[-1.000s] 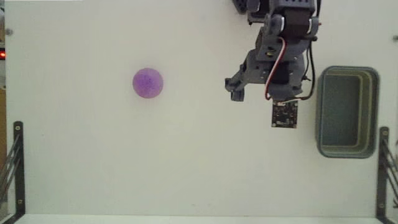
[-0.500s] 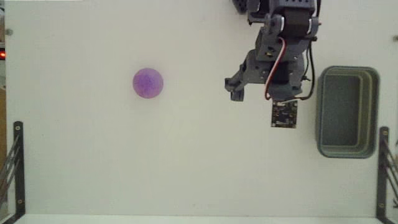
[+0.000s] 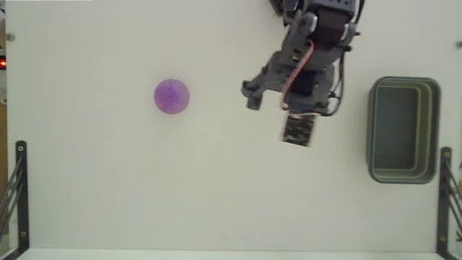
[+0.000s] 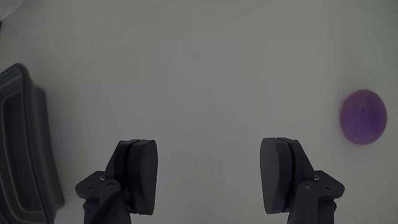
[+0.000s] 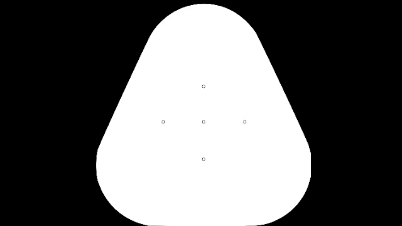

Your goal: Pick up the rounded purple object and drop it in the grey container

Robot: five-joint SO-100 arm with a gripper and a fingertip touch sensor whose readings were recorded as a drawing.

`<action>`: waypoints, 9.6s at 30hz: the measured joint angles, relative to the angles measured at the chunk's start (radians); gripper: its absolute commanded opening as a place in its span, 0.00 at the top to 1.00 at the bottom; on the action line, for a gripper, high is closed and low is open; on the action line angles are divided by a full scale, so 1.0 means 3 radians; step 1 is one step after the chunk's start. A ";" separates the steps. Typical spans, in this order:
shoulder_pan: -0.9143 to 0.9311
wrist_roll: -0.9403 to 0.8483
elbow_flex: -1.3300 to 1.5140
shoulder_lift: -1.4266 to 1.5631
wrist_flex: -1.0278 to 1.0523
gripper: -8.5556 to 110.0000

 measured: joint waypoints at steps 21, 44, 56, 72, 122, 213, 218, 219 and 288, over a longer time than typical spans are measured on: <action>0.0839 0.0000 0.0000 0.0000 0.0000 0.00; 0.1687 0.0000 0.0000 0.0000 0.0000 0.00; 0.1923 0.0000 0.0000 0.0000 0.0000 0.00; 0.1923 0.0000 0.0000 0.0000 0.0000 0.00; 0.2040 0.0000 0.0005 -0.0245 -0.0225 0.00; 0.2040 0.0000 -0.0859 -0.2296 -0.1232 0.00; 0.2040 0.0000 -0.0890 -0.2311 -0.1248 0.00; 0.2040 0.0000 -0.0910 -0.2332 -0.1273 0.00; 0.2132 -0.0005 -0.0972 -0.2337 -0.1294 0.00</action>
